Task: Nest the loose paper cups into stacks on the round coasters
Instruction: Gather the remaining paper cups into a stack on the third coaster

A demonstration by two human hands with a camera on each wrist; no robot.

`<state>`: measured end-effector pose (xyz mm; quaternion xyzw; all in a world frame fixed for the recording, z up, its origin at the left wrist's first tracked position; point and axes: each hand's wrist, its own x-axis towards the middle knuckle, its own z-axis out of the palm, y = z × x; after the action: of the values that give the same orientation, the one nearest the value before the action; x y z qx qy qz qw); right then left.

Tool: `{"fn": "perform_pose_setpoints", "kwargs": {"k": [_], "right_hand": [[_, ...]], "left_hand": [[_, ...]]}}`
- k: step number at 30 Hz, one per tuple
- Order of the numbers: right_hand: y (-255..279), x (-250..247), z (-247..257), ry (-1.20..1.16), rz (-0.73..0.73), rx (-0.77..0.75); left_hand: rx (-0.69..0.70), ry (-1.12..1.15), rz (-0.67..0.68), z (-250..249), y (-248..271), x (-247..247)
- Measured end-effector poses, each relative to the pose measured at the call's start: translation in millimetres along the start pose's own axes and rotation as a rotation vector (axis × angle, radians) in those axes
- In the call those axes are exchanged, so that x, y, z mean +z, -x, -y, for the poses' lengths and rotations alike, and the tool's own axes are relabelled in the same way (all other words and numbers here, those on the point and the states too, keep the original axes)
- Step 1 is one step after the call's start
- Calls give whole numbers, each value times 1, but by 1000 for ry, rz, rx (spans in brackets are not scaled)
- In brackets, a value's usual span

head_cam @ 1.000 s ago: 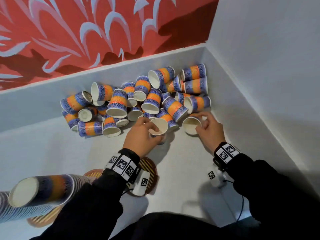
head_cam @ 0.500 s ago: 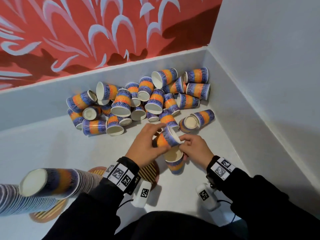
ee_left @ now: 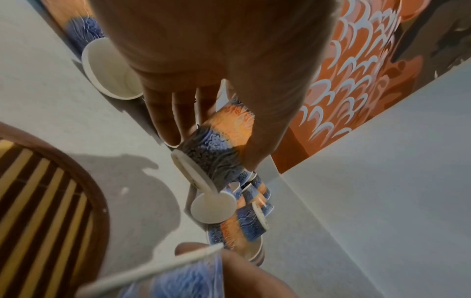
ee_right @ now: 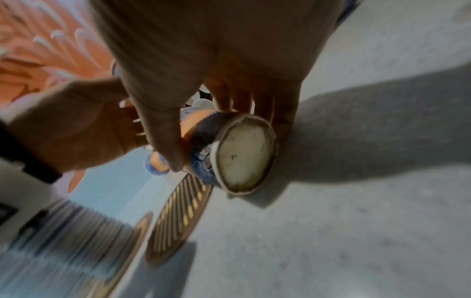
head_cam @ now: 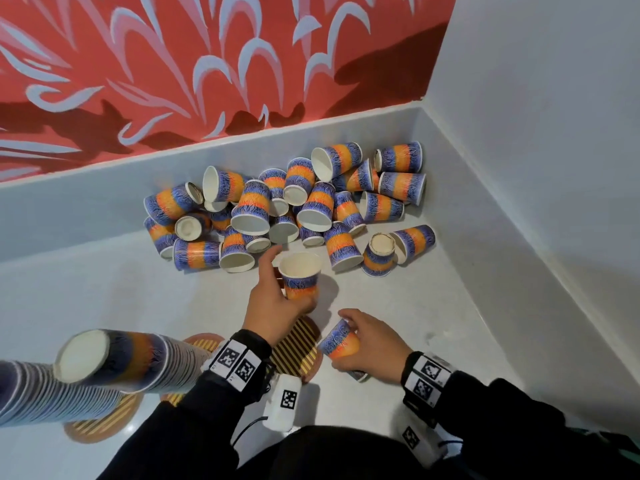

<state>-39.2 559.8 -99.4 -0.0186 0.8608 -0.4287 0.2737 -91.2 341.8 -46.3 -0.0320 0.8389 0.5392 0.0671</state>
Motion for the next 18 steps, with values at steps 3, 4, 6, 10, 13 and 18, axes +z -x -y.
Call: {"fn": "perform_pose_setpoints", "kwargs": {"k": [3, 4, 6, 10, 13, 18], "right_hand": [[-6, -2, 3, -201, -41, -10], [-8, -6, 5, -281, -60, -27], [-7, -14, 11, -408, -87, -89], [-7, -29, 26, -385, -180, -228], [-7, -32, 32, -366, -183, -277], [-13, -30, 37, -414, -249, -270]], "left_hand": [[25, 81, -2, -8, 2, -5], [30, 110, 11, -11, 2, -6], [19, 170, 76, -16, 4, -8], [31, 234, 186, -24, 3, -7], [29, 318, 136, -31, 2, -3], [65, 263, 149, -28, 3, 1]]}}
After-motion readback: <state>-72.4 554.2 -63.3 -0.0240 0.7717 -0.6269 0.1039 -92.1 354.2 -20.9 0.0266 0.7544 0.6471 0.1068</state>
